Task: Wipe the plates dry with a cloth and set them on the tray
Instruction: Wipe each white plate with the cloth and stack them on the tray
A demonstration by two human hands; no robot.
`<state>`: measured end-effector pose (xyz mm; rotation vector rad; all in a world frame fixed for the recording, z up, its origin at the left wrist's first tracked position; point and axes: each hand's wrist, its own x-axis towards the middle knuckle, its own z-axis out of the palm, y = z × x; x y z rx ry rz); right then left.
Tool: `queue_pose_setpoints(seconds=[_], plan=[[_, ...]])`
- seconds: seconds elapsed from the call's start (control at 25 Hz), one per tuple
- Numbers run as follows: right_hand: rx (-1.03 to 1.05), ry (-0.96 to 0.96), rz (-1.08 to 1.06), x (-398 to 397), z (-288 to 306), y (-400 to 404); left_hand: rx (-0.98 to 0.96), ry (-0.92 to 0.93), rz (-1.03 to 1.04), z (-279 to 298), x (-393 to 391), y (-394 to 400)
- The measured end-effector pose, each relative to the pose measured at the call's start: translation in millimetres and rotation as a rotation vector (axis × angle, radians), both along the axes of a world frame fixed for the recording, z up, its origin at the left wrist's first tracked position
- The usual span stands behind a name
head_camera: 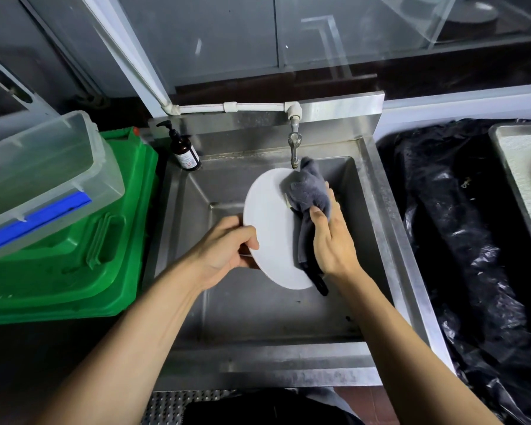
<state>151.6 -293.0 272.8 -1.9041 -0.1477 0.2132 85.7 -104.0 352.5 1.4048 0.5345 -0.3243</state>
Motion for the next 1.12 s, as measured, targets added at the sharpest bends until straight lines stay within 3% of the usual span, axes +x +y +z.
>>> queue_pose_setpoints(seconds=[0.24,0.44,0.52,0.68,0.92,1.12], plan=[[0.017,-0.228,0.240,-2.4,17.5,38.7,-0.027,-0.010,0.007,-2.3,-3.2,-7.3],[-0.061,-0.070,0.022,7.5,4.6,25.3,-0.036,0.001,0.026,3.0,-2.8,0.2],[0.005,-0.044,0.067,-2.0,6.2,34.3,-0.030,-0.003,0.014,0.9,-1.9,-1.7],[0.061,-0.173,0.260,-14.4,6.9,42.9,-0.002,-0.011,0.020,-3.4,0.5,-0.1],[0.005,0.034,0.082,-10.7,2.5,25.7,-0.032,0.005,0.035,-4.4,-3.4,-1.9],[0.140,-0.027,0.293,-32.8,1.6,40.9,-0.030,-0.011,0.027,-7.9,-5.3,-1.5]])
